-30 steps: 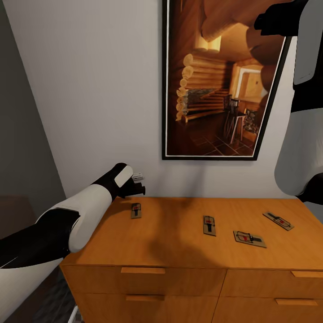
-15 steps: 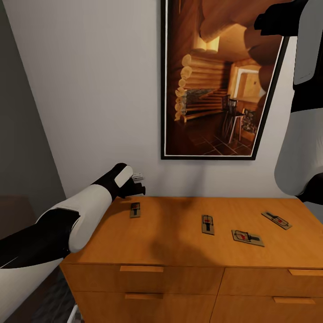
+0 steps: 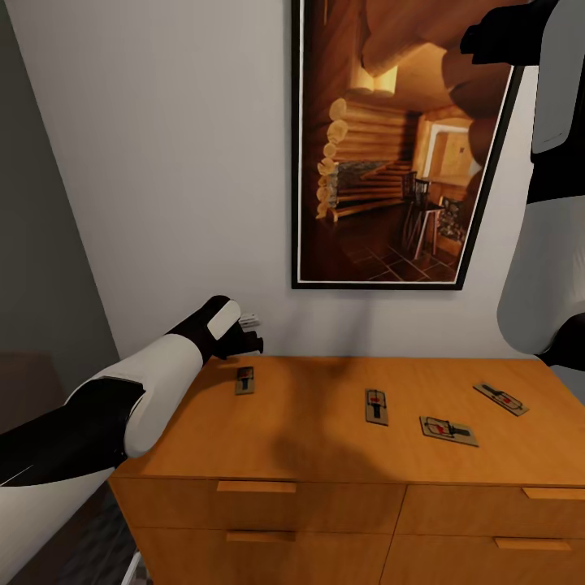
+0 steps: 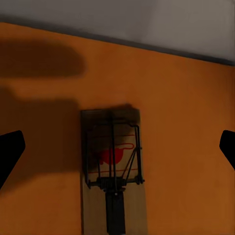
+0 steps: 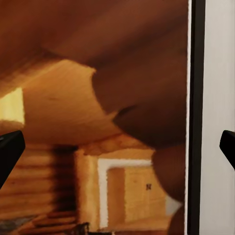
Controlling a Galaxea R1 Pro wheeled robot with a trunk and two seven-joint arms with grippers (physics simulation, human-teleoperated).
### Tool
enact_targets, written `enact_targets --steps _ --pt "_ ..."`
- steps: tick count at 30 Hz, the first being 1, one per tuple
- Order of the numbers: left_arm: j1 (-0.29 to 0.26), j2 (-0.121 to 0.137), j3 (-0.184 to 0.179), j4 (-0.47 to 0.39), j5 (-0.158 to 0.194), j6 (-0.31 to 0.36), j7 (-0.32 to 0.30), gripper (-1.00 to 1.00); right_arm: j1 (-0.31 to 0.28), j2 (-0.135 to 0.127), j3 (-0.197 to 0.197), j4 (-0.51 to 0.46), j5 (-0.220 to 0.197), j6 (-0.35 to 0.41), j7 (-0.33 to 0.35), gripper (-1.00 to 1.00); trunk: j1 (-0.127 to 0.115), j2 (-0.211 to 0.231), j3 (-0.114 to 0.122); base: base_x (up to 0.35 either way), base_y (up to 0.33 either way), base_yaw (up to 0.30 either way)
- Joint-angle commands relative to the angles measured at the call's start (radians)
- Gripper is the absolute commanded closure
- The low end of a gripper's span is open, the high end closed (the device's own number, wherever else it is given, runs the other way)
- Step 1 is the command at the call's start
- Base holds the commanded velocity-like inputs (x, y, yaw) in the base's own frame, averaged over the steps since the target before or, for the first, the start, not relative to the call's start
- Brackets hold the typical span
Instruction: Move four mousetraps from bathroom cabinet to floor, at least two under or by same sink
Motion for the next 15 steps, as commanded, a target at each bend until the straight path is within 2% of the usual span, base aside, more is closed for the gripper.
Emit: enact_targets --steps 1,15 --pt "-0.001 0.000 -0.008 -0.001 0.011 0.003 0.007 -1.00 -0.001 -0.001 0.003 0.000 -0.007 0.004 -0.008 -1.00 0.000 -0.001 -0.001 0.000 0.000 0.000" --pt "-0.001 0.001 -0.008 0.002 0.011 0.007 0.006 -1.00 -0.001 -0.002 0.003 -0.001 -0.007 0.004 -0.008 -1.00 0.000 -0.001 -0.001 0.000 0.000 0.000"
